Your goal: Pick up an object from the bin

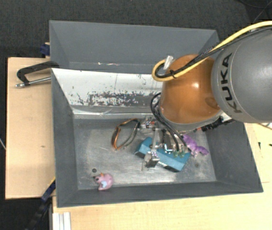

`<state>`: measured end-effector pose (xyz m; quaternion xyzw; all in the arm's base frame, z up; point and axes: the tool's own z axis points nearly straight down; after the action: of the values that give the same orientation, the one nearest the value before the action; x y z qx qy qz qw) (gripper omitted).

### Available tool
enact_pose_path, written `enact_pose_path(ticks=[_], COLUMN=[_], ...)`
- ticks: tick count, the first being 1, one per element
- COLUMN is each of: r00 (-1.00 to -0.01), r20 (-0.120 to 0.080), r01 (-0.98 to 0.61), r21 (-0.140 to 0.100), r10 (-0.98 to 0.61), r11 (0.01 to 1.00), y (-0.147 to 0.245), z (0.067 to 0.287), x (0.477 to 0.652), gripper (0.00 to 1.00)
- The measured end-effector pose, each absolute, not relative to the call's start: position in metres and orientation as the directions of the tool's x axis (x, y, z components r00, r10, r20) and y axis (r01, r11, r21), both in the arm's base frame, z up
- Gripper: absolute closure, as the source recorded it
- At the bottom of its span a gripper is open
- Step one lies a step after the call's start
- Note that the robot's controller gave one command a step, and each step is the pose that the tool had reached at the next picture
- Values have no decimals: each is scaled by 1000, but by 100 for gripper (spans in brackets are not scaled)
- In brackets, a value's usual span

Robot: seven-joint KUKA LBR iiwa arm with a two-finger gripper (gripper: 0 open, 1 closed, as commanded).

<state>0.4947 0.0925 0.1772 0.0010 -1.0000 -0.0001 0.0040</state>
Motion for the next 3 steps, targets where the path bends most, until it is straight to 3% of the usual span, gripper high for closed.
enact_pose_path(ticks=[1, 2, 3], r00=[-1000, -999, -998], r20=[-1, -6, 2], r01=[0, 53, 56], r21=[1, 3, 9], r10=[0, 53, 56], r11=[1000, 999, 998], y=[92, 29, 29], z=[181, 112, 113], x=[497, 547, 551], gripper=[0, 0, 0])
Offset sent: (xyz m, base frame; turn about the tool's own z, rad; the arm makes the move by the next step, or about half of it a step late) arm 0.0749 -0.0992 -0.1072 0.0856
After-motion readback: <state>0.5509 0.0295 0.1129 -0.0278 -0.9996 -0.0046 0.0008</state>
